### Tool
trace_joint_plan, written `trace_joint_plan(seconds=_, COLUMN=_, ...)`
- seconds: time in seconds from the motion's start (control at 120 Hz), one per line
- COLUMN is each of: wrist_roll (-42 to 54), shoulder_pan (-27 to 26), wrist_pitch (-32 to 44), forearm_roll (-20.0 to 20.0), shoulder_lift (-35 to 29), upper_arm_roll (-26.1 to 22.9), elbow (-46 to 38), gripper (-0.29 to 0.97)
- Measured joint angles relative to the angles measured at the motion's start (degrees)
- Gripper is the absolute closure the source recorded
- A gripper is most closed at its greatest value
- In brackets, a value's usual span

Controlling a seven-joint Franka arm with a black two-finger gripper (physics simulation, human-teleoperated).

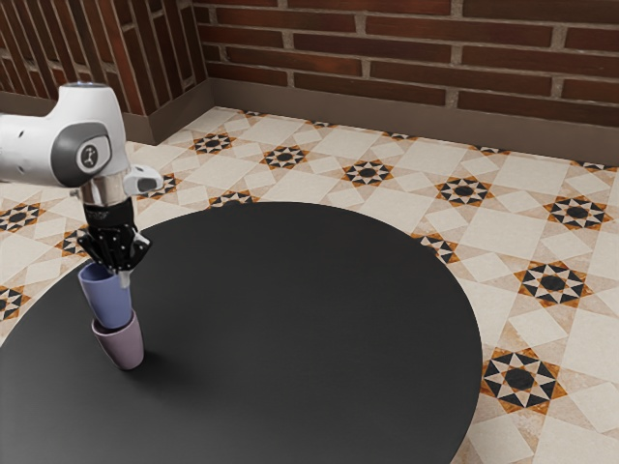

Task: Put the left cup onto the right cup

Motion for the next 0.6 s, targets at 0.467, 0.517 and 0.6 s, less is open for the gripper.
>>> trace_joint_plan(seconds=0.467, wrist_roll=0.0, shoulder_pan=0.0, wrist_pitch=0.9, forearm_roll=0.1, shoulder_lift=1.4, upper_arm_roll=0.2, elbow=0.0, gripper=0.79)
trace_joint_plan(seconds=0.517, wrist_roll=0.0, shoulder_pan=-0.1, wrist_pitch=1.0, forearm_roll=0.1, shoulder_lift=1.7, upper_arm_roll=0.2, elbow=0.0, gripper=0.79)
trace_joint_plan(seconds=0.6, wrist_roll=0.0, shoulder_pan=-0.1, wrist_pitch=1.1, forearm_roll=0.3, shoulder_lift=2.0, upper_arm_roll=0.3, elbow=0.0, gripper=0.79)
